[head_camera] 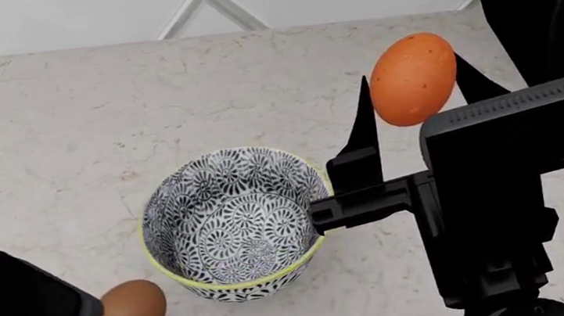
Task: Place the eggs and milk next to the bowl.
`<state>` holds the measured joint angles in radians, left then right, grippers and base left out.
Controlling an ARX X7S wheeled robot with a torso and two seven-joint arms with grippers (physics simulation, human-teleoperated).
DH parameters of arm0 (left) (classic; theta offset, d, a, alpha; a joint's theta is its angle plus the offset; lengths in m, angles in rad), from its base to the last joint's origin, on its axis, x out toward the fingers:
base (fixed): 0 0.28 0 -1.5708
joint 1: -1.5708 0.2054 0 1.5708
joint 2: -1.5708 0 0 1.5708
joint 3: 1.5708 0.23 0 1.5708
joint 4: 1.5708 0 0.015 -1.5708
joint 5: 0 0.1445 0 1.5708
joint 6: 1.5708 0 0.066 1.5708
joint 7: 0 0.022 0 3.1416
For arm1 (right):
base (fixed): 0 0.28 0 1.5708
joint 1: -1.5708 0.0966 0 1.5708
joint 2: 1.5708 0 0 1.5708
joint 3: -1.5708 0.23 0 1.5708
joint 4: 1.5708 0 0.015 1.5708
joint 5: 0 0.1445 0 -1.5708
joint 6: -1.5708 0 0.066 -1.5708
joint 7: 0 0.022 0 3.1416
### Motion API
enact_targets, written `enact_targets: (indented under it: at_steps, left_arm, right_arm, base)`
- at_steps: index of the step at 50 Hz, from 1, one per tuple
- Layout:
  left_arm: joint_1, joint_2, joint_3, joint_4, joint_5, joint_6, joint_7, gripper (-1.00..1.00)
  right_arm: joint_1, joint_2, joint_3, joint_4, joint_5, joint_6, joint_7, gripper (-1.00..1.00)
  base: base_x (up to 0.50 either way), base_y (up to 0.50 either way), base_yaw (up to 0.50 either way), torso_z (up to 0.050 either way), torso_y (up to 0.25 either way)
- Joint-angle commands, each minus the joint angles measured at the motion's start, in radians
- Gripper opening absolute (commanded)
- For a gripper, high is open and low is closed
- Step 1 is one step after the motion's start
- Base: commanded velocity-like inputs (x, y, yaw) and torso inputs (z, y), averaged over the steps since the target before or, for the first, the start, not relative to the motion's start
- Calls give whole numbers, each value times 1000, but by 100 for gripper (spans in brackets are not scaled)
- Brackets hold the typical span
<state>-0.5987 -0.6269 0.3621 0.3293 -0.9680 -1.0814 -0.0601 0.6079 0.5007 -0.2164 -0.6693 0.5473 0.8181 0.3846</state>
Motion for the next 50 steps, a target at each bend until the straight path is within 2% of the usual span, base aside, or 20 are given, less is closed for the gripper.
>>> enact_targets:
  at_steps: [1, 26, 27, 43, 50]
  left_arm:
    - [-17, 32, 8, -72, 29, 28, 45, -100]
    - [-23, 45, 61, -145, 74, 67, 92, -100]
    - [-22, 42, 62, -142, 71, 66, 97, 100]
    - [-25, 31, 47, -125, 55, 58, 79, 100]
    - [-33, 10, 5, -75, 9, 32, 53, 100]
  right_arm:
    - [-3, -14, 28, 13, -42, -8, -35, -100]
    - [11, -14, 11, 24, -44, -4, -30, -100]
    - [9, -14, 10, 26, -44, -6, -31, -100]
    - [8, -11, 6, 25, -41, -8, -29, -100]
    - [-1, -8, 9, 24, -40, -13, -28, -100]
  base:
    - [0, 0, 0, 0, 0]
    - [1, 0, -1, 0, 0]
    - [0, 0, 0, 0, 0]
    - [0, 0, 0, 0, 0]
    - [0, 0, 0, 0, 0]
